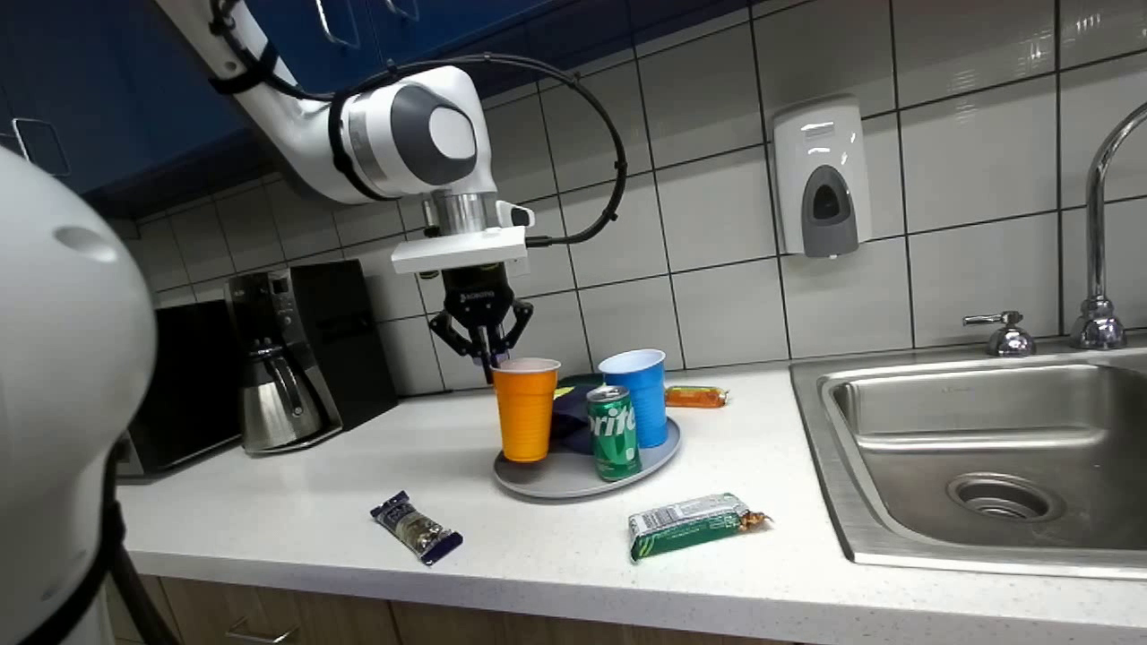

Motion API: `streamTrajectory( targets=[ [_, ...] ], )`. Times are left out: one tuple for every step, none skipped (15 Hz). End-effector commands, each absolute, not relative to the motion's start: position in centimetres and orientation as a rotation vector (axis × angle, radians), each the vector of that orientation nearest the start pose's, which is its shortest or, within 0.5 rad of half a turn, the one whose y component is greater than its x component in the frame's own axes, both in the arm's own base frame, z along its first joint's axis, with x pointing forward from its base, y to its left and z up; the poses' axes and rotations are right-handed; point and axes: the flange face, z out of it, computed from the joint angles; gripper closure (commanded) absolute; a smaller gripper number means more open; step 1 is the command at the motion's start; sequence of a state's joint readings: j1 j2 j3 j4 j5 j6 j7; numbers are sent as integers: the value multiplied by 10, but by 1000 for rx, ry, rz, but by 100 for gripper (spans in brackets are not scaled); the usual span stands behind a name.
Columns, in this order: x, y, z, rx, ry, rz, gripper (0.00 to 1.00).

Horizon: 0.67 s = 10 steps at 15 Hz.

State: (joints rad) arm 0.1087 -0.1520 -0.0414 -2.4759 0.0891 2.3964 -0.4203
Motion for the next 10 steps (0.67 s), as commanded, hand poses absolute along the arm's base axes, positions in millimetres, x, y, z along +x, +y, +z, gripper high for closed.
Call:
streamTrajectory(
  targets=[
    [466,46,378,-3003,-729,-145,99],
    [467,51,380,-3001,-743,-154,99],
    [468,57,381,-3001,-762,-164,99],
    [469,64,381,-2999,-779,-170,99],
    [470,71,381,-2992,-796,-176,99],
    [470,78,379,-2990,-816,-188,99],
    [471,86,377,-2985,-836,-200,99],
    [471,94,375,-2985,-861,-209,99],
    [471,102,373,-2985,-877,-222,99],
    [472,109,371,-2979,-893,-236,99]
  ],
)
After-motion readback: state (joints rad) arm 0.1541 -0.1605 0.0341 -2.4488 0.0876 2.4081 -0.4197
